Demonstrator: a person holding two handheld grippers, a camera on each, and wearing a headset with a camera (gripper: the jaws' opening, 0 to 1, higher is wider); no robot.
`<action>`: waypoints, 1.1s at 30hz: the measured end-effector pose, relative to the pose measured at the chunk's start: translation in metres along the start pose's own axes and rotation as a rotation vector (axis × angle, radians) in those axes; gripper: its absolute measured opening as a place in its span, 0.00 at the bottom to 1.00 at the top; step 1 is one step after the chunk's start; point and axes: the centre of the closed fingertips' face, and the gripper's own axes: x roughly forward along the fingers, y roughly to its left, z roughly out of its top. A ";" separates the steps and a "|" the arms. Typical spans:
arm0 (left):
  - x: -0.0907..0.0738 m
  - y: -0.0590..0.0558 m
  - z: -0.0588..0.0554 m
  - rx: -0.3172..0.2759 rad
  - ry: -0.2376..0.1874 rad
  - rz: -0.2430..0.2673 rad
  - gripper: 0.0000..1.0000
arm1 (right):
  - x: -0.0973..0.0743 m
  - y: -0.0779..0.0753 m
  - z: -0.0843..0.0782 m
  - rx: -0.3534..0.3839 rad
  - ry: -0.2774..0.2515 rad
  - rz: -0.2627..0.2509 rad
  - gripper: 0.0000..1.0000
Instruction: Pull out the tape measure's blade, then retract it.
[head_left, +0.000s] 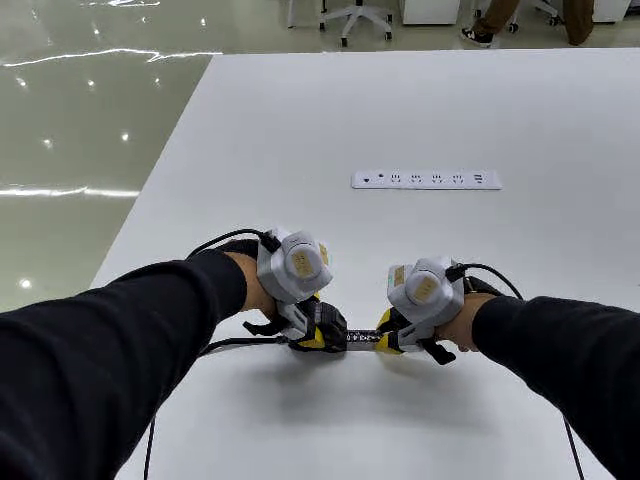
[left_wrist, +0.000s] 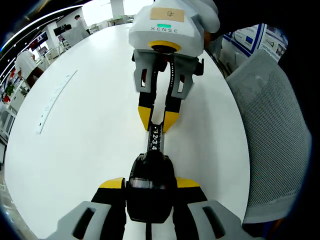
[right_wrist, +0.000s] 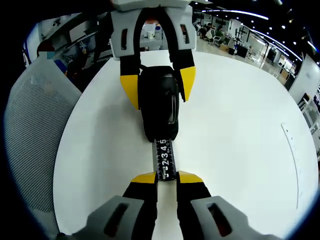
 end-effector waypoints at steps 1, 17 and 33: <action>0.000 0.000 0.000 -0.001 0.000 -0.001 0.32 | 0.000 0.000 0.000 0.003 -0.001 -0.002 0.08; 0.000 0.000 0.000 -0.006 -0.005 -0.005 0.33 | -0.008 0.001 -0.008 0.027 -0.001 -0.007 0.09; 0.001 0.000 0.000 -0.009 -0.009 -0.004 0.33 | -0.015 -0.001 -0.021 0.047 0.005 -0.011 0.09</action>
